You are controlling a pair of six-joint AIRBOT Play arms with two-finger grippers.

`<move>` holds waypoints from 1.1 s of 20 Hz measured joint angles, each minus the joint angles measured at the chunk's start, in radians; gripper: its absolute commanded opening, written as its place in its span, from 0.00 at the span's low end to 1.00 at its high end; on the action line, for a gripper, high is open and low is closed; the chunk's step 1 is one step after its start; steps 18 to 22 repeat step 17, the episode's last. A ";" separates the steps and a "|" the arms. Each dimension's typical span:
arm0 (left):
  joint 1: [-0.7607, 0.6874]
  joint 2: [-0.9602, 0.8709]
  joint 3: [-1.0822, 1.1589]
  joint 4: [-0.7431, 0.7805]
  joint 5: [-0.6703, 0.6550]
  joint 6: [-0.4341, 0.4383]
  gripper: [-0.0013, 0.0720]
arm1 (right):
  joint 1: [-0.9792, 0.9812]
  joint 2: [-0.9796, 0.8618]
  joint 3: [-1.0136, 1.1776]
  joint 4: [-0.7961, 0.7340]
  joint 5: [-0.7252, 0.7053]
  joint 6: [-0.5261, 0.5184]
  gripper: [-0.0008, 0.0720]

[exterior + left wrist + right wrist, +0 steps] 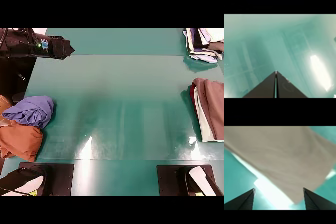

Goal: Fold the shirts.

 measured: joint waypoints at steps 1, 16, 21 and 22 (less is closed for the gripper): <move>0.000 0.000 0.000 0.000 0.001 0.000 0.05 | 0.011 0.004 0.005 0.040 -0.004 0.000 0.93; 0.000 0.000 0.000 -0.001 0.011 0.000 0.05 | 0.761 0.013 0.075 0.219 -0.221 -0.013 0.04; 0.000 0.000 0.000 -0.001 0.011 0.000 0.05 | 0.782 0.013 0.075 0.219 -0.229 -0.014 0.04; 0.000 0.000 0.000 -0.001 0.011 0.000 0.05 | 0.782 0.013 0.075 0.219 -0.229 -0.014 0.04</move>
